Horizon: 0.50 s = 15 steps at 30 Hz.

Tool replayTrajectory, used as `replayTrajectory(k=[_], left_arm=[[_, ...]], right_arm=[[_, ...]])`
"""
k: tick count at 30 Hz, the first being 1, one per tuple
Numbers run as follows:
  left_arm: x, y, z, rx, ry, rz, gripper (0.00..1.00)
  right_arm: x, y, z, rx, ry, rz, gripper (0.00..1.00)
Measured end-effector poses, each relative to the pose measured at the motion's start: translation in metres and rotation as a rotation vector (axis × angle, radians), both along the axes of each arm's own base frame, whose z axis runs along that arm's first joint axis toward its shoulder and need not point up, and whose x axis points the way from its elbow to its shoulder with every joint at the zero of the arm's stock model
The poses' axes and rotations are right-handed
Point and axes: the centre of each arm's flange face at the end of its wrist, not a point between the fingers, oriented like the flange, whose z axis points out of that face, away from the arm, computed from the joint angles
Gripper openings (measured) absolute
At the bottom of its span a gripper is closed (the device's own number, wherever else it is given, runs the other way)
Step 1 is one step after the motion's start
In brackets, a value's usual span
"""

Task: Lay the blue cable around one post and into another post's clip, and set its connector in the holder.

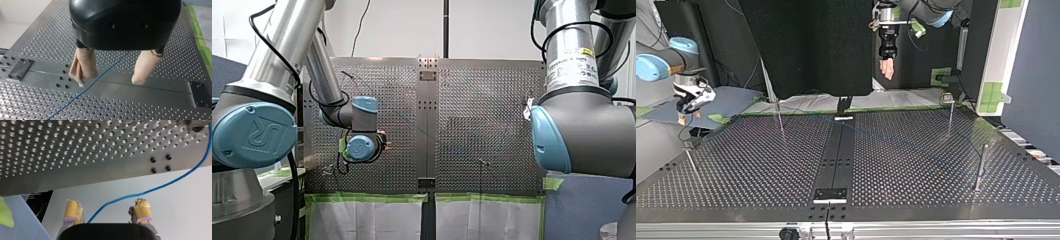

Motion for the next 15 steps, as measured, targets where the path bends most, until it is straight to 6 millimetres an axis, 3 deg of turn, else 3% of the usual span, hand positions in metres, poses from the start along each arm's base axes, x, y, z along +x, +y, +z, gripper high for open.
replayTrajectory(k=[15], left_arm=[[0.000,0.000,0.000,-0.003,0.001,0.000,1.00]], right_arm=[[0.016,0.024,-0.028,0.015,0.018,0.021,0.99]])
